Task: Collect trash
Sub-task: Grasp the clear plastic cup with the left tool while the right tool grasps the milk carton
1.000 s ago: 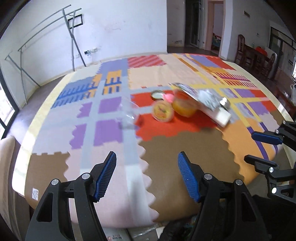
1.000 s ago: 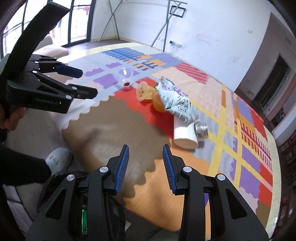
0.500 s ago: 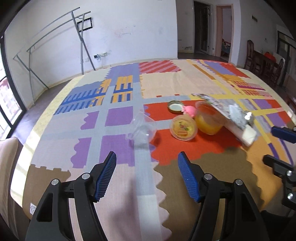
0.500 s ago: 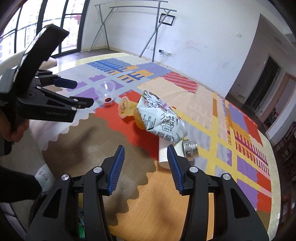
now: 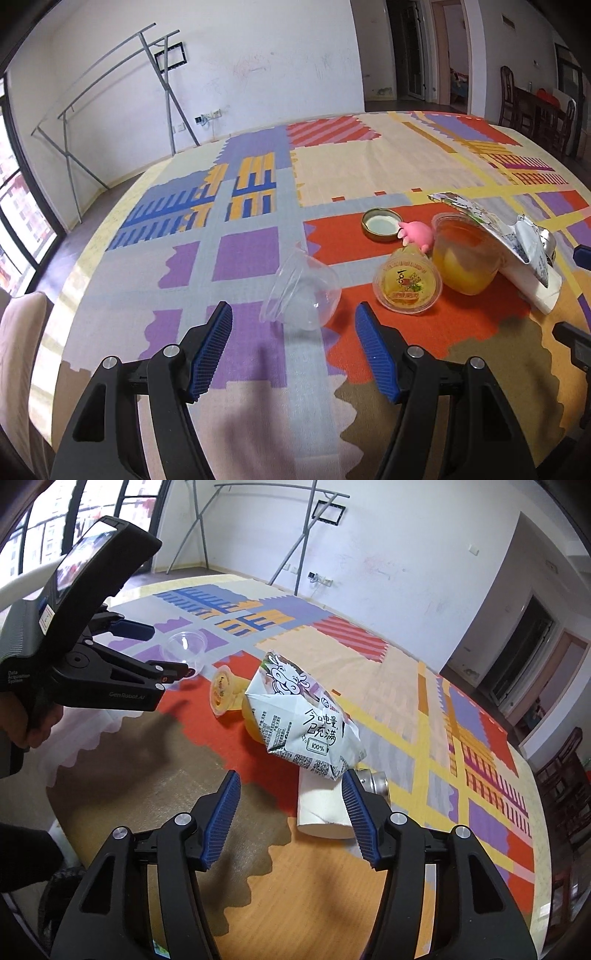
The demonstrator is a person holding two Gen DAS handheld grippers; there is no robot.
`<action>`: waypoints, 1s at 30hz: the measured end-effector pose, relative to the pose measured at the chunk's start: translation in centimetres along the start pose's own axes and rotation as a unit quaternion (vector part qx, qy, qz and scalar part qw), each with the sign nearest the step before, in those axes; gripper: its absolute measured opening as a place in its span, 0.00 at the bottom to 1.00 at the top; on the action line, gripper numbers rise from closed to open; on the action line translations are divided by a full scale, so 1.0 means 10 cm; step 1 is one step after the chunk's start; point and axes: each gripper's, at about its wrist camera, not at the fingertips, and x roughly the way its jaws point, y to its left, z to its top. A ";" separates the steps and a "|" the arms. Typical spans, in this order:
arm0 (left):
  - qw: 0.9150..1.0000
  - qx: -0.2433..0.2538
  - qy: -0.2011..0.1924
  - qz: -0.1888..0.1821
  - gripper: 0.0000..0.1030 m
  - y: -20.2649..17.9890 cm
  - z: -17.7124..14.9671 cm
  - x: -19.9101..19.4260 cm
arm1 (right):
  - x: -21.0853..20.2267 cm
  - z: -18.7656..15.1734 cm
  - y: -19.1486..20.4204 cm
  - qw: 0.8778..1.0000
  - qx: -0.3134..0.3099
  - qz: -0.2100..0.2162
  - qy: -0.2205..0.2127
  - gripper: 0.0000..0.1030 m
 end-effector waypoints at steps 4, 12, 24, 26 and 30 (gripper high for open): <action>1.000 0.004 0.003 0.004 0.69 -0.04 0.00 0.09 | 0.07 0.04 0.02 1.000 -0.016 -0.017 0.000 0.56; 1.000 0.010 0.005 0.008 0.69 -0.08 0.06 0.19 | 0.22 0.09 0.00 1.000 -0.016 -0.013 -0.001 0.60; 0.999 -0.011 0.040 0.007 0.69 -0.03 0.11 0.38 | 0.36 0.19 -0.02 1.000 0.015 -0.016 0.002 0.60; 0.999 -0.011 0.042 0.001 0.69 -0.03 0.13 0.39 | 0.37 0.20 -0.03 1.000 0.018 -0.015 0.001 0.59; 0.999 -0.009 0.034 -0.002 0.69 -0.03 0.16 0.39 | 0.39 0.23 -0.03 1.000 0.021 -0.021 0.003 0.50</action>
